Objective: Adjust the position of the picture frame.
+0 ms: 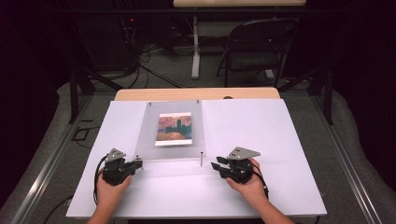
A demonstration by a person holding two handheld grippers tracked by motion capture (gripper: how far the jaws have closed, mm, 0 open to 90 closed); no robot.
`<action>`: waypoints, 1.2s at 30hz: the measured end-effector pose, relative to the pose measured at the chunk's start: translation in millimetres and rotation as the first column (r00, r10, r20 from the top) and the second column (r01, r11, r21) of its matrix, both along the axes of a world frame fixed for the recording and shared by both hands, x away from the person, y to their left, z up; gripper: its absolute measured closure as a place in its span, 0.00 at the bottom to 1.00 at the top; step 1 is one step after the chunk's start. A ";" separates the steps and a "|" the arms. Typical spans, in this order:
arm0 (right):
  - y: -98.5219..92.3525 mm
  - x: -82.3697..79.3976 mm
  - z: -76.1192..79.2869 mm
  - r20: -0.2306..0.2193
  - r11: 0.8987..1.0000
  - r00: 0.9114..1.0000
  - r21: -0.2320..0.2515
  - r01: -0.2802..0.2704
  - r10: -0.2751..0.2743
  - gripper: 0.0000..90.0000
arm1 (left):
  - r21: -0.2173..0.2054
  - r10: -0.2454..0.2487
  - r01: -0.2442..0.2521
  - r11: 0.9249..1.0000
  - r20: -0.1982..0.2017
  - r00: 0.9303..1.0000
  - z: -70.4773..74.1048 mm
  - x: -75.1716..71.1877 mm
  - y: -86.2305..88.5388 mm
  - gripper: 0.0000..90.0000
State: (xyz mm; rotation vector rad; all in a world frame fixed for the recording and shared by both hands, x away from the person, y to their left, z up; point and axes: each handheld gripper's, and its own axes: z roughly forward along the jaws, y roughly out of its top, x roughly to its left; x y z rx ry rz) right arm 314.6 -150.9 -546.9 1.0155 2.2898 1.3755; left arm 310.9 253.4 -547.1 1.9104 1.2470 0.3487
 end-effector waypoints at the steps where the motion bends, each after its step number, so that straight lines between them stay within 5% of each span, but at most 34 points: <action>1: 4.6 2.8 -1.6 -0.006 1.000 1.000 -0.003 -0.009 0.009 0.74 | -0.003 -0.003 0.003 1.000 0.001 1.000 0.0 -0.3 -0.7 0.95; 15: 38.7 29.7 -21.0 -0.060 0.999 0.997 -0.014 -0.039 0.038 0.82 | -0.015 -0.007 0.007 1.000 0.002 1.000 2.1 -1.9 -1.6 0.95; 21: 38.9 30.6 -18.8 -0.054 0.999 0.997 -0.017 -0.047 0.046 0.94 | -0.016 -0.010 0.010 1.000 0.001 1.000 2.1 -2.1 -1.8 0.95; 36: 33.1 30.4 -13.0 -0.067 0.999 0.997 -0.018 -0.044 0.043 0.95 | -0.029 -0.026 0.026 0.999 0.003 1.000 2.4 -3.9 -5.8 0.95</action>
